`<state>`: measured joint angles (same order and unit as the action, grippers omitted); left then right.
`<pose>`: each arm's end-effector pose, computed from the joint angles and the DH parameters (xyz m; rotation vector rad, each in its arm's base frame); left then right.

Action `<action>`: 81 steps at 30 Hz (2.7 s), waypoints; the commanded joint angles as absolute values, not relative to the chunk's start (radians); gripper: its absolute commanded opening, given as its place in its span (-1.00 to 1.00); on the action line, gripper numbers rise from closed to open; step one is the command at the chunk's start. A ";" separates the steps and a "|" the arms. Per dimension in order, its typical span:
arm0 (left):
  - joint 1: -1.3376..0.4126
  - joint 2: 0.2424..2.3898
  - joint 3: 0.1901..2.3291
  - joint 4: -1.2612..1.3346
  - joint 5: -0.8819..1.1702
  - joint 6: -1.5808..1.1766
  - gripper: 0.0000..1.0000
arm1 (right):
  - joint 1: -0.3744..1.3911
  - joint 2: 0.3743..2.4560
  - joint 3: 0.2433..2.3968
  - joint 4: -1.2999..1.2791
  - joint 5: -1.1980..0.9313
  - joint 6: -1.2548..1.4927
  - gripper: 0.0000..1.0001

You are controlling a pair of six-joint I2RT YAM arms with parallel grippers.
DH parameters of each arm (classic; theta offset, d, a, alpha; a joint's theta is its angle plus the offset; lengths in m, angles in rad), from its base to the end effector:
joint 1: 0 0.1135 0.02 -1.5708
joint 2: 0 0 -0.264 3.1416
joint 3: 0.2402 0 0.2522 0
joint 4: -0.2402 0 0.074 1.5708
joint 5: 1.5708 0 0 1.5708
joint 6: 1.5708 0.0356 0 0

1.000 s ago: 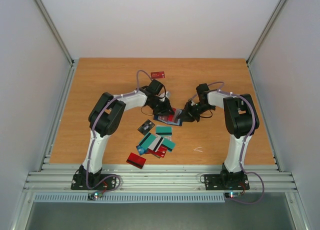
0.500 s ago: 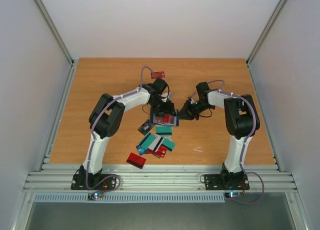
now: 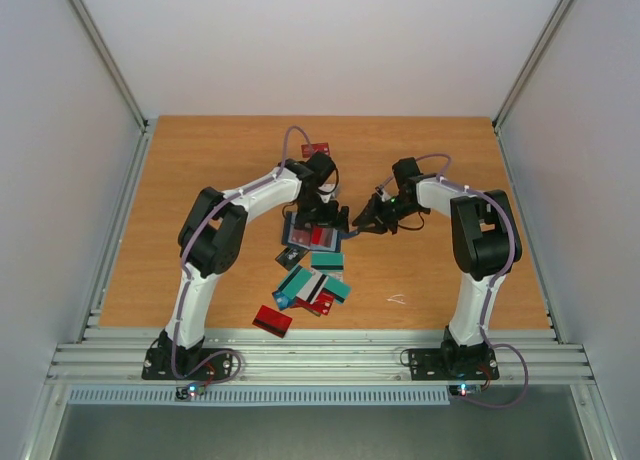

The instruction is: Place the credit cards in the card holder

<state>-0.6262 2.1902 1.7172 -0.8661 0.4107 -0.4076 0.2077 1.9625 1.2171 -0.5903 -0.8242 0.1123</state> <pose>0.3507 -0.2712 0.1665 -0.4064 -3.0253 0.7281 0.3511 0.1007 0.1400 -0.2762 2.7735 1.2536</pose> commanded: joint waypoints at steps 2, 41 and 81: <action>-0.627 2.181 1.756 -0.991 0.328 -0.346 0.99 | 0.209 1.937 1.243 -0.573 -0.842 0.133 -0.57; -0.551 2.130 1.618 -0.902 0.354 -0.328 -0.26 | 0.354 2.014 1.345 -0.536 -0.866 0.172 -0.56; -0.580 2.204 1.707 -0.915 0.473 -0.287 -0.44 | 0.349 2.060 1.348 -0.606 -0.799 0.068 -0.55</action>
<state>-0.5728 2.1777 1.6707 -0.9016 0.4637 -0.3092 0.3489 2.0766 1.3251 -0.5758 -0.8238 0.1081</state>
